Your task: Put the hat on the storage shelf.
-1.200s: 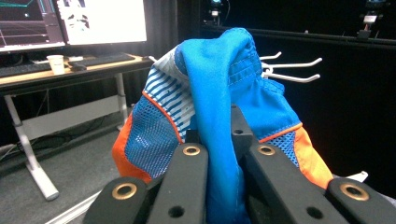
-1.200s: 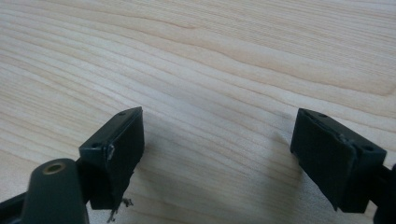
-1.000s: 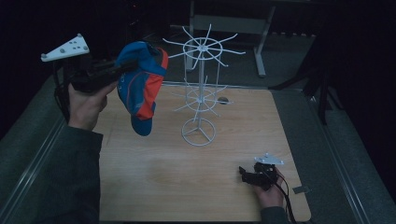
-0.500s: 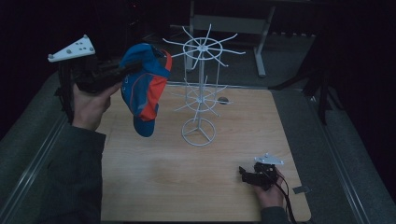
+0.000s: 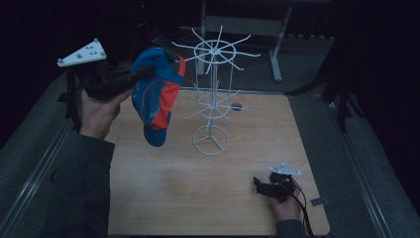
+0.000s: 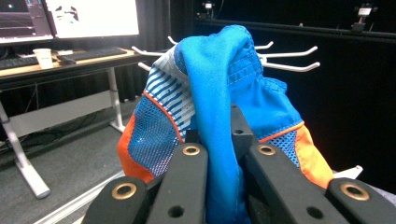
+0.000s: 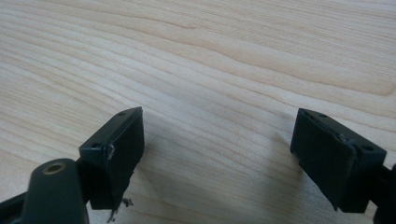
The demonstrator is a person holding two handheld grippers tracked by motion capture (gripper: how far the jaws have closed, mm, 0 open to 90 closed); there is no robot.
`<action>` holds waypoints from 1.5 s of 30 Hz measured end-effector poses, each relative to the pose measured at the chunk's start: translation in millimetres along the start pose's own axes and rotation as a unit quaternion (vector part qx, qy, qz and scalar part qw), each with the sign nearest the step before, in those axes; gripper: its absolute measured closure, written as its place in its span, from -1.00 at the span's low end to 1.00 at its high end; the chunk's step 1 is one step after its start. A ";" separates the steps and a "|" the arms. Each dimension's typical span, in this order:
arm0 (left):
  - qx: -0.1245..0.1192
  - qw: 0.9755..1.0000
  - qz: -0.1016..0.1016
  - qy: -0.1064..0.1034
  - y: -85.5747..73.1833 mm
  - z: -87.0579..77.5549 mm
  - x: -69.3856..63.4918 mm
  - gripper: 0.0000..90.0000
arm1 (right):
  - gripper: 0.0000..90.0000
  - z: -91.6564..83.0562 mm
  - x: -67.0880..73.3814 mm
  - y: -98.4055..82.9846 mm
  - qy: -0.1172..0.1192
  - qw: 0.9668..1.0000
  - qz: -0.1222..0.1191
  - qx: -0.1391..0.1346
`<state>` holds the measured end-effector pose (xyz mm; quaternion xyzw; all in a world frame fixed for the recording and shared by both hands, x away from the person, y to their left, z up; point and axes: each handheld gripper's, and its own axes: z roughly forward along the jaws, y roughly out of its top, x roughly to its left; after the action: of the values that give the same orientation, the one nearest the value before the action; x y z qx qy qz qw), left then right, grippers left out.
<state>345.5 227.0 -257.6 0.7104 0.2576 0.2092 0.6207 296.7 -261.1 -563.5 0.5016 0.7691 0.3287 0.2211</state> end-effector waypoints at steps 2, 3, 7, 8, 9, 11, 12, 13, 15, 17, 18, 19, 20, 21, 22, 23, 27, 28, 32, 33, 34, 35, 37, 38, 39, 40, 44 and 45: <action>0.003 1.000 -0.001 0.001 -0.5 1.2 -0.1 0.98 | -0.61 -0.1 0.0 0.0 0.000 1.000 0.000 0.000; 0.004 1.000 0.000 0.000 -0.7 1.8 -0.1 0.98 | -0.62 0.0 0.0 0.0 0.000 1.000 0.000 0.000; 0.008 1.000 0.000 -0.002 -1.2 5.1 -1.3 0.98 | -0.61 0.0 0.0 0.0 0.000 1.000 0.000 0.000; 0.008 1.000 -0.001 -0.003 -1.3 6.0 -1.6 0.98 | -0.61 0.0 0.0 0.0 0.000 1.000 0.000 0.000; 0.008 1.000 -0.001 -0.004 -1.3 6.8 -1.8 0.98 | -0.61 0.0 0.0 0.0 0.000 1.000 0.000 0.000; 0.010 1.000 -0.001 -0.005 -1.6 8.1 -2.1 0.98 | -0.62 0.0 -0.1 0.0 0.000 1.000 -0.001 0.000; 0.011 1.000 0.000 -0.005 -1.7 8.6 -2.0 0.98 | -0.61 0.0 0.0 0.0 0.000 1.000 -0.001 0.000; 0.012 1.000 -0.001 -0.005 -2.0 9.1 -2.0 0.97 | -0.62 0.0 -0.1 0.0 0.000 1.000 -0.001 0.000; 0.015 1.000 -0.002 -0.005 -2.5 9.7 -1.3 0.97 | -0.62 0.0 0.1 0.0 0.000 1.000 0.000 -0.001; 0.016 1.000 -0.004 -0.004 -2.9 10.2 -1.3 0.97 | -0.62 0.0 0.0 -0.1 0.000 1.000 0.000 -0.001; 0.018 1.000 -0.004 -0.004 -3.1 10.4 -1.1 0.96 | -0.62 0.0 0.0 -0.1 0.000 1.000 0.000 -0.001; 0.018 1.000 -0.003 -0.003 -3.2 10.6 -1.2 0.96 | -0.62 0.0 0.0 -0.1 0.000 1.000 -0.001 0.000; 0.020 1.000 -0.002 -0.003 -3.4 10.7 -1.0 0.95 | -0.62 -0.1 -0.1 0.0 0.000 1.000 -0.001 0.000; 0.021 1.000 -0.002 -0.002 -3.5 10.9 -1.1 0.94 | -0.62 -0.1 0.0 0.0 0.000 1.000 -0.001 0.000; 0.022 1.000 -0.003 -0.001 -3.7 11.1 -1.2 0.92 | -0.62 -0.1 -0.1 0.0 0.000 1.000 -0.001 0.000; 0.023 1.000 -0.003 -0.001 -3.8 11.3 -1.1 0.92 | -0.61 -0.1 -0.1 0.0 0.000 1.000 -0.001 0.000; 0.027 1.000 -0.003 0.000 -4.6 12.1 -0.6 0.90 | -0.61 0.0 -0.1 -0.1 0.000 1.000 -0.001 0.000; 0.028 1.000 -0.004 0.001 -4.8 12.6 -0.6 0.90 | -0.61 0.0 0.0 0.0 0.000 1.000 -0.001 0.000; 0.029 1.000 -0.004 0.003 -5.1 13.5 -0.1 0.87 | -0.62 0.0 0.0 0.0 0.000 1.000 -0.001 0.000; 0.029 1.000 -0.004 0.003 -5.1 13.5 -0.1 0.87 | -0.62 0.0 0.0 0.0 0.000 1.000 -0.001 0.000; 0.030 1.000 -0.004 0.003 -5.1 13.4 0.0 0.87 | -0.62 -0.1 0.1 0.0 0.000 1.000 0.000 0.000; 0.030 1.000 -0.004 0.004 -5.1 13.2 0.2 0.86 | -0.61 -0.1 0.0 0.0 0.000 1.000 0.000 0.000; 0.031 1.000 -0.003 0.004 -5.1 13.1 0.1 0.85 | -0.62 -0.1 0.1 0.0 0.000 1.000 0.000 0.000; 0.031 1.000 -0.003 0.004 -5.1 13.0 -0.1 0.85 | -0.62 0.0 0.1 0.0 0.000 1.000 0.000 0.000; 0.031 0.999 -0.002 0.005 -5.0 13.0 -0.1 0.84 | -0.61 -0.1 0.0 0.0 0.000 1.000 0.000 0.000; 0.031 0.999 -0.002 0.005 -5.0 13.0 -0.1 0.83 | -0.61 -0.1 0.0 0.0 0.000 1.000 0.000 0.000; 0.039 0.999 -0.002 0.007 -5.8 12.7 1.4 0.81 | -0.62 -0.1 0.0 0.0 0.000 1.000 0.000 0.000; 0.041 0.999 -0.001 0.008 -6.1 12.6 1.6 0.81 | -0.61 -0.1 0.0 0.0 0.000 1.000 0.000 0.000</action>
<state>353.9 218.8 -265.4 0.7332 0.2716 0.2033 0.5893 296.6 -261.0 -563.5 0.5013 0.7693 0.3285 0.2212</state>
